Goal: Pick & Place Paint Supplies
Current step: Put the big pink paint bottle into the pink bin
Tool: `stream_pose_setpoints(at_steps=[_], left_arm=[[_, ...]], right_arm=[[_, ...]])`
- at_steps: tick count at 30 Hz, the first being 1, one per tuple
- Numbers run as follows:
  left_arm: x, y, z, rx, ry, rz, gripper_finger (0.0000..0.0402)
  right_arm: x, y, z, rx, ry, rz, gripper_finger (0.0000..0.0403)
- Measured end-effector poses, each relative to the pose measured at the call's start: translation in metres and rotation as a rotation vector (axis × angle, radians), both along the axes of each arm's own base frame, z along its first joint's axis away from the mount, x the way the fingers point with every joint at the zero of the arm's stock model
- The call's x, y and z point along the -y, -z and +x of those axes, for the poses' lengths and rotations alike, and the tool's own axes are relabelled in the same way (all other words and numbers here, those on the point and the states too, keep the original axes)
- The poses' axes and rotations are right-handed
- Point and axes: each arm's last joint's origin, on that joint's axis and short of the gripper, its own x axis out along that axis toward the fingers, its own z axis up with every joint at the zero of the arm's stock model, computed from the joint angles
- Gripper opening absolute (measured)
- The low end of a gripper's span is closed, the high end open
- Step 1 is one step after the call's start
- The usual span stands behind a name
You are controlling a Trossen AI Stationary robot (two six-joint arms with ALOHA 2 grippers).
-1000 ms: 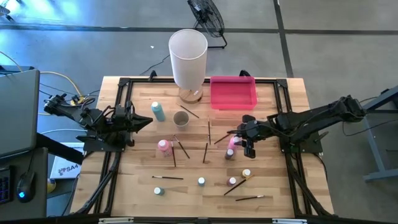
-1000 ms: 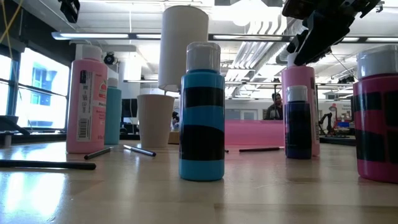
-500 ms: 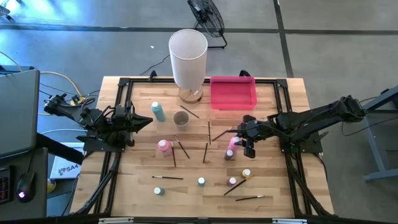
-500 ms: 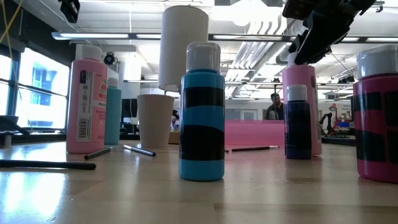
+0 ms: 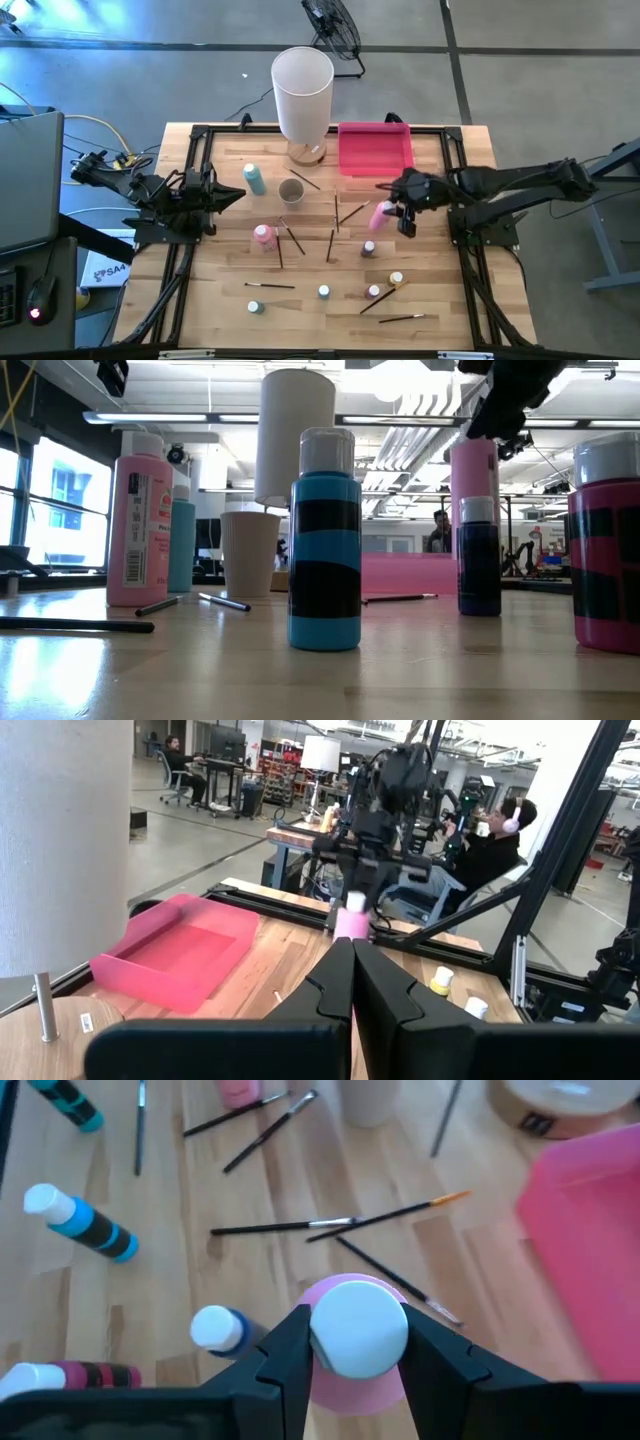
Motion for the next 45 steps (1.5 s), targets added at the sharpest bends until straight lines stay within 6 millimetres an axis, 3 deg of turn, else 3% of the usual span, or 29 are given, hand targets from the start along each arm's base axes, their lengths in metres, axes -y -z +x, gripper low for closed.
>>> stream_pose_setpoints(at_steps=[7,19,26,33,45], left_arm=[[0.0,0.0,0.0,0.0,0.0,0.0,0.0],[0.0,0.0,0.0,0.0,0.0,0.0,0.0],[0.0,0.0,0.0,0.0,-0.006,0.0,0.0],[-0.004,0.0,-0.001,-0.003,-0.129,-0.006,0.0],[-0.006,0.0,-0.002,-0.023,-0.213,0.046,0.0]], right_arm=[[0.021,-0.043,-0.005,0.047,0.072,-0.036,0.0117],[0.063,-0.079,-0.017,0.105,0.303,-0.074,0.0119],[0.093,-0.076,-0.005,0.06,0.394,-0.07,0.0119],[0.131,-0.069,0.017,0.045,0.462,-0.059,0.0116],[0.194,-0.053,0.008,-0.009,0.657,-0.034,0.0119]])
